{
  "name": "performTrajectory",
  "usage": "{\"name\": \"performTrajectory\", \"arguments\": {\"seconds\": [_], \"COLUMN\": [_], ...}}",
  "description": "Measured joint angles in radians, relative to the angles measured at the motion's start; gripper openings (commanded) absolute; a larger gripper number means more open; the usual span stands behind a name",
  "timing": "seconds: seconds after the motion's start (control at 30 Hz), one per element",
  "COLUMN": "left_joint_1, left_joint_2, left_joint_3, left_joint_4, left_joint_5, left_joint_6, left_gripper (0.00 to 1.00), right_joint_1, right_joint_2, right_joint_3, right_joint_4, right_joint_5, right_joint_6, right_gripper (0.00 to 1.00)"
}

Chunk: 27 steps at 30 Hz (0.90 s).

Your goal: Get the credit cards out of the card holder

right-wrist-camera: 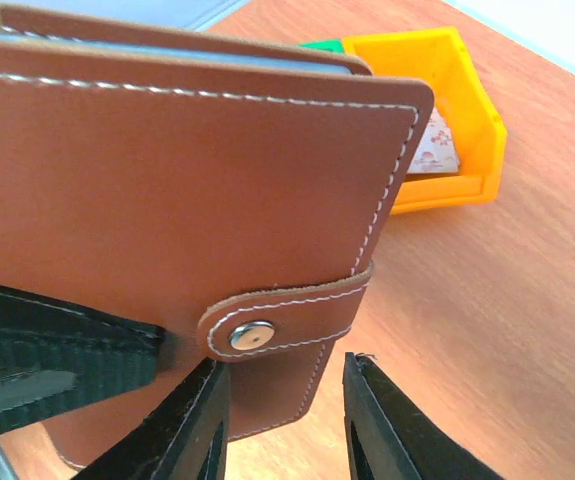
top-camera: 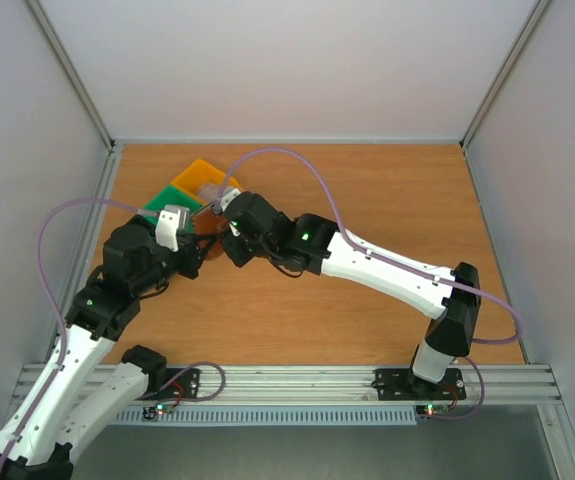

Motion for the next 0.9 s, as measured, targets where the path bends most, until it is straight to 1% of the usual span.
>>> {"name": "performTrajectory", "arguments": {"seconds": [0.07,0.27,0.37,0.53,0.67,0.8,0.9], "left_joint_1": [0.0,0.001,0.003,0.005,0.005,0.005,0.005], "left_joint_2": [0.0,0.0,0.0,0.0,0.0,-0.001,-0.001], "left_joint_3": [0.0,-0.001,-0.001,-0.005,-0.016,-0.021,-0.021], "left_joint_4": [0.003,0.013,0.019,0.018,0.018,0.015,0.016], "left_joint_5": [0.001,0.007,0.006,0.011,0.02,0.026,0.026], "left_joint_6": [0.0,0.008,0.01,0.01,0.006,-0.001,-0.004], "left_gripper": [0.0,0.0,0.0,0.0,0.0,0.0,0.0], "right_joint_1": [0.0,0.0,0.0,0.0,-0.002,-0.002,-0.002], "right_joint_2": [0.006,0.01,0.016,0.016,0.013,0.011,0.014], "right_joint_3": [0.009,0.028,0.044,0.048,0.048,0.048,0.062], "right_joint_4": [-0.014,-0.029,-0.034,-0.029,-0.01,0.014,0.011], "right_joint_5": [0.011,0.031,0.025,-0.011,-0.037,-0.039,-0.039], "right_joint_6": [0.001,-0.009,-0.031,-0.073,-0.092,-0.101,-0.103], "right_gripper": [0.28,0.36,0.38,0.35,0.35,0.32,0.33]}}
